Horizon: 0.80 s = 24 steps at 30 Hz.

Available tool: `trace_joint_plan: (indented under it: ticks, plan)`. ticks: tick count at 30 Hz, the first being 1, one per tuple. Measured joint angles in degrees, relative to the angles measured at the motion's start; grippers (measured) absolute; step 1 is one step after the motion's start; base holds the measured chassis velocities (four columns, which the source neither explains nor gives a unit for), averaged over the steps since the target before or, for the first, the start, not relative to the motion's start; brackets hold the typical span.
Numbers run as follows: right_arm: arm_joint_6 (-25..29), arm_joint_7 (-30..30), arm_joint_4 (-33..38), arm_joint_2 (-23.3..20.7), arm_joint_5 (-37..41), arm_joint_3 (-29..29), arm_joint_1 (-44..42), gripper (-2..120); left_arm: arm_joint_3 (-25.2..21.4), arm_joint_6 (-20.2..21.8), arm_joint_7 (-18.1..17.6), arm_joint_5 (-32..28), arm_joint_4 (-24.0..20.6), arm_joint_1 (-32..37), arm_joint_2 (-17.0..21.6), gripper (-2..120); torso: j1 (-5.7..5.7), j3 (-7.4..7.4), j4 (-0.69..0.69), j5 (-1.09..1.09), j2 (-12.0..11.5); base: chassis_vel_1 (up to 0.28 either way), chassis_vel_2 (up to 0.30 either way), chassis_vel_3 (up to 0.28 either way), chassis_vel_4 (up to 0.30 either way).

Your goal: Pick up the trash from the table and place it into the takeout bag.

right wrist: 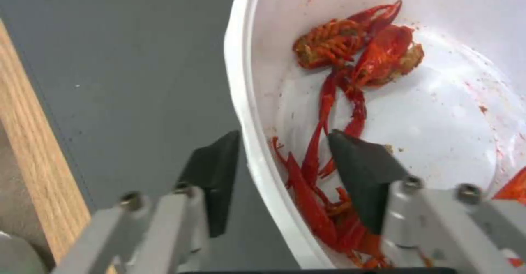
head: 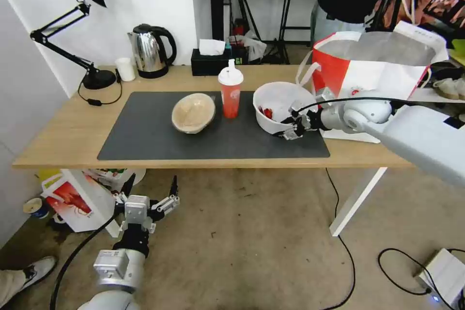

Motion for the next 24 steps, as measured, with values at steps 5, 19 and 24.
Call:
trace_joint_plan:
  ticks: [5, 19, 24]
  plan:
    - [0.0, 0.4, 0.7, -0.1, 0.8, -0.6, 0.3, 20, 0.0, 0.0, 0.0, 0.0, 0.0, 0.0, 0.0, 100, 0.0, 0.0, 0.01, -0.01, 0.0, 0.0, 0.0, 0.0, 0.0]
    - [0.0, 1.1, 1.5, -0.5, 2.7, -1.6, 1.3, 0, 0.0, 0.0, 0.0, 0.0, 0.0, 0.0, 0.0, 100, 0.0, 0.0, 0.0, 0.0, 0.0, 0.0, 0.0, 0.0, 0.0]
    - [0.0, 1.1, 1.7, -0.5, 2.8, -1.6, 1.4, 0, 0.0, 0.0, 0.0, 0.0, 0.0, 0.0, 0.0, 100, 0.0, 0.0, 0.0, 0.0, 0.0, 0.0, 0.0, 0.0, 0.0]
